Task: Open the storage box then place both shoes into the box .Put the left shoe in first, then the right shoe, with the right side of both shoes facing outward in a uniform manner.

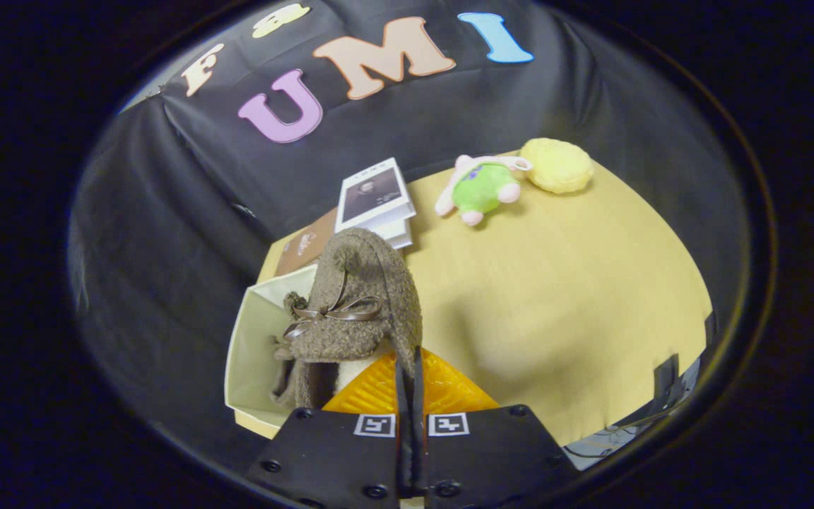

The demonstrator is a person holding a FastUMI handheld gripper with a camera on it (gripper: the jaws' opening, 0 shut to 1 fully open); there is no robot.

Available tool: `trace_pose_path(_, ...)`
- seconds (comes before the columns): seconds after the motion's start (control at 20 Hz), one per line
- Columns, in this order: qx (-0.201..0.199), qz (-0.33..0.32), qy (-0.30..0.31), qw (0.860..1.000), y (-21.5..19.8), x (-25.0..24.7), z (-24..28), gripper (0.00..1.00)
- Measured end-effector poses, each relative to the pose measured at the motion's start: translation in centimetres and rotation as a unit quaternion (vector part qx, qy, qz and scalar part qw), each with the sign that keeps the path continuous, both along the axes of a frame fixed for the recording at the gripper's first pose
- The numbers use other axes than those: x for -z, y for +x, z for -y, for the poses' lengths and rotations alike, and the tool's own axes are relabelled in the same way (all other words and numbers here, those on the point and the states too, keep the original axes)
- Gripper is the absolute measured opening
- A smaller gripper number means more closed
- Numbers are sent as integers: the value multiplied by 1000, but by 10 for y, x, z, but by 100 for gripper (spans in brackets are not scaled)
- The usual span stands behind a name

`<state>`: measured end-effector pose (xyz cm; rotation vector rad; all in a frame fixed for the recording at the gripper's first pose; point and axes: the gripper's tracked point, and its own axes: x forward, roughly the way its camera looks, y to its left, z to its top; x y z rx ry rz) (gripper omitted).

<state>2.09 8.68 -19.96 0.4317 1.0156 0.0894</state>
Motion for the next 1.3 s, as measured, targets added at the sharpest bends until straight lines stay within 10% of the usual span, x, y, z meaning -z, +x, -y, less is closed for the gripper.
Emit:
trace_pose_path(0.55,-46,4,47,998,16,-4,-133,4)
trace_pose_path(1.15,-18,-13,-72,997,9,56,-147,5)
trace_pose_path(1.3,-26,3,-80,996,9,50,-149,23)
